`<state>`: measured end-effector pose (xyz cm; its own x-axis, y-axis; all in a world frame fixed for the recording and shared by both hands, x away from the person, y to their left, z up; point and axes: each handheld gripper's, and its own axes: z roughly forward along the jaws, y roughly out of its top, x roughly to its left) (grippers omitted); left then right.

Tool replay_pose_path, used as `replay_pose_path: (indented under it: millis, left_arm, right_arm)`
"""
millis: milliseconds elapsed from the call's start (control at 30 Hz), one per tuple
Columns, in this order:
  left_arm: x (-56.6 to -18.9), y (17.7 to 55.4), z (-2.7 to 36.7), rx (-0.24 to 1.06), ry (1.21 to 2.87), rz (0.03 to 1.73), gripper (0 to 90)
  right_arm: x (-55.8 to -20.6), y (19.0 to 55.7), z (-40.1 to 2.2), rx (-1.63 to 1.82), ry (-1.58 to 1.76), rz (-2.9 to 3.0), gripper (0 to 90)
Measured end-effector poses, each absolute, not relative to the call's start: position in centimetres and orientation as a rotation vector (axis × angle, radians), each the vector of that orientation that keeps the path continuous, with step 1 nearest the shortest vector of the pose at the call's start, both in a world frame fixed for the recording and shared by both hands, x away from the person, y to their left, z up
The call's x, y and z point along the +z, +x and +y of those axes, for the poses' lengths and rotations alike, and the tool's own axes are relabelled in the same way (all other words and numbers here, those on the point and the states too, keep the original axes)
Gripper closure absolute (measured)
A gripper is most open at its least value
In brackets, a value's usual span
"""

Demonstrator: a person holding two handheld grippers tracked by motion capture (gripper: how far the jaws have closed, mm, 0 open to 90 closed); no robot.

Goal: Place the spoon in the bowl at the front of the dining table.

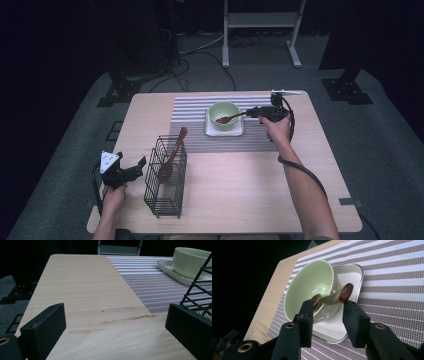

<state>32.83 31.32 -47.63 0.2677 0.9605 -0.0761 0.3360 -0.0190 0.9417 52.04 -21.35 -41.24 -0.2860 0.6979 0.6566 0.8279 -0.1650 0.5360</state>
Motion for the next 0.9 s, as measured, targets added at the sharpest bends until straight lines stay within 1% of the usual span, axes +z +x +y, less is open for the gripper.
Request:
replay_pose_path:
  millis: [300,633,900]
  left_arm:
    - [-47.6,32.9,31.2,0.797,1.560,1.243,2.3]
    - [-47.6,32.9,31.2,0.801,1.564,1.238,2.3]
    - [-47.6,32.8,31.2,0.798,1.561,1.241,2.3]
  right_arm:
    - [-41.6,51.6,-21.0,-1.436,-1.742,-1.935,47.9]
    - [-41.9,50.8,-20.8,-1.398,-1.711,-1.967,41.9]
    - [-42.1,50.0,-20.8,-1.366,-1.668,-1.996,39.2]
